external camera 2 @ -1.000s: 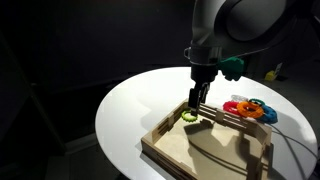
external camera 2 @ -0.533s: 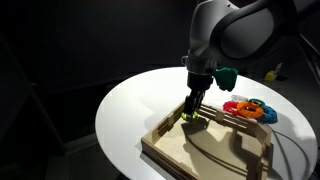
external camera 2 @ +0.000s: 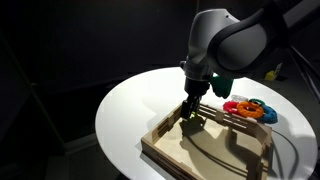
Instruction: Remove the green ring from the crate and put it on the pile on the right
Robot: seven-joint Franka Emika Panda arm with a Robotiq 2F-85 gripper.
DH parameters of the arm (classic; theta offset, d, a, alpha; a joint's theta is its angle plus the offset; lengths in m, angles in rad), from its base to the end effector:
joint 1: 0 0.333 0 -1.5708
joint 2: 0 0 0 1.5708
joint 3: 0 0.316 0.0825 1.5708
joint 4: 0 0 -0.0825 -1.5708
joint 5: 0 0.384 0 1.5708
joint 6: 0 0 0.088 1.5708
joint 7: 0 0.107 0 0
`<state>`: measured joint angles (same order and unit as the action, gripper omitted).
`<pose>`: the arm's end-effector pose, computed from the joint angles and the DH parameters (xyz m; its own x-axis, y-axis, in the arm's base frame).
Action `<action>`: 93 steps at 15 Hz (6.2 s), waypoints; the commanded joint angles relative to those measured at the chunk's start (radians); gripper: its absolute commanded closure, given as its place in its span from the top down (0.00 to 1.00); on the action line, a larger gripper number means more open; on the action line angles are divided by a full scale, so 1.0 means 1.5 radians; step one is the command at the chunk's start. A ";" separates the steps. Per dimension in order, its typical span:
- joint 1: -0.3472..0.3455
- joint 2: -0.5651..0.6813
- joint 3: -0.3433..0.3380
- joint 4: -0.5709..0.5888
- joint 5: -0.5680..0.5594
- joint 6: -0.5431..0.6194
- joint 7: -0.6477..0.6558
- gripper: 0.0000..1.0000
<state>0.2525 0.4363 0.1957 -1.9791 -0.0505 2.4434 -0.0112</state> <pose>0.5576 0.2631 0.2525 0.8876 0.4589 0.0383 0.4604 -0.8864 -0.0480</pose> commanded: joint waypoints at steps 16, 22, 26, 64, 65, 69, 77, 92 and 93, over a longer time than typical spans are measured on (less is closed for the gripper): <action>0.006 0.034 0.000 0.027 -0.006 0.023 -0.018 0.19; 0.004 0.025 0.001 0.025 -0.002 0.019 -0.018 0.07; -0.003 0.013 0.007 0.026 0.008 0.017 -0.026 0.07; -0.100 -0.185 -0.096 -0.122 0.011 -0.179 0.071 0.09; -0.100 -0.184 -0.098 -0.123 0.010 -0.186 0.076 0.12; -0.103 -0.184 -0.100 -0.128 0.011 -0.206 0.083 0.57; -0.089 -0.196 -0.072 -0.137 0.016 -0.110 0.030 1.00; -0.049 -0.100 -0.038 -0.132 -0.004 0.075 -0.011 0.74; -0.048 -0.095 -0.038 -0.131 -0.006 0.077 -0.011 0.66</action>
<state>0.1824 0.2765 0.1351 -2.1792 -0.0362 2.5359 -0.0116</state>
